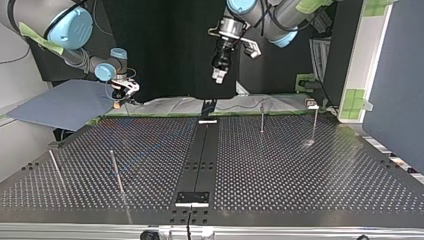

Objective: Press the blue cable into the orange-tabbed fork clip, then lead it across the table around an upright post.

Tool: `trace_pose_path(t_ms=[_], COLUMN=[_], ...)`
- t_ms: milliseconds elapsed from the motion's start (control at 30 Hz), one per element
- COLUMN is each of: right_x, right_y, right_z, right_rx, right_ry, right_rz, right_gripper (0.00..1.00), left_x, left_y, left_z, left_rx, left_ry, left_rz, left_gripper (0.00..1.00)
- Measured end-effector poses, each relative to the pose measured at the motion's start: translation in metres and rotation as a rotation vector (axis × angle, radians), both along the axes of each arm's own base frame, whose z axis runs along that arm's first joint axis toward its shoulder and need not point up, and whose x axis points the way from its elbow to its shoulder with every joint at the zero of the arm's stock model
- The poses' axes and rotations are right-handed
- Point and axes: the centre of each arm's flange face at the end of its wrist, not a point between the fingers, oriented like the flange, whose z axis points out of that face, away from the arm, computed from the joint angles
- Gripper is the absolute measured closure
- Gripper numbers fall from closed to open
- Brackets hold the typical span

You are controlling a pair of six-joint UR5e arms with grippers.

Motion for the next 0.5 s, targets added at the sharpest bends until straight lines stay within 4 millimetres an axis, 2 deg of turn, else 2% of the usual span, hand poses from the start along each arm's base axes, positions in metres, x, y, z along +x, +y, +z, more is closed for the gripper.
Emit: trace_pose_path(t_ms=[500], right_x=[0.001], right_y=[0.000], right_z=[0.000], right_rx=[0.000], right_ry=[0.004], right_rz=[-0.001], right_gripper=[1.00], left_x=[-0.002], left_y=[0.049], left_z=[-0.028], left_rx=[0.038], left_ry=[-0.011], left_rz=[0.039], left_gripper=[0.02])
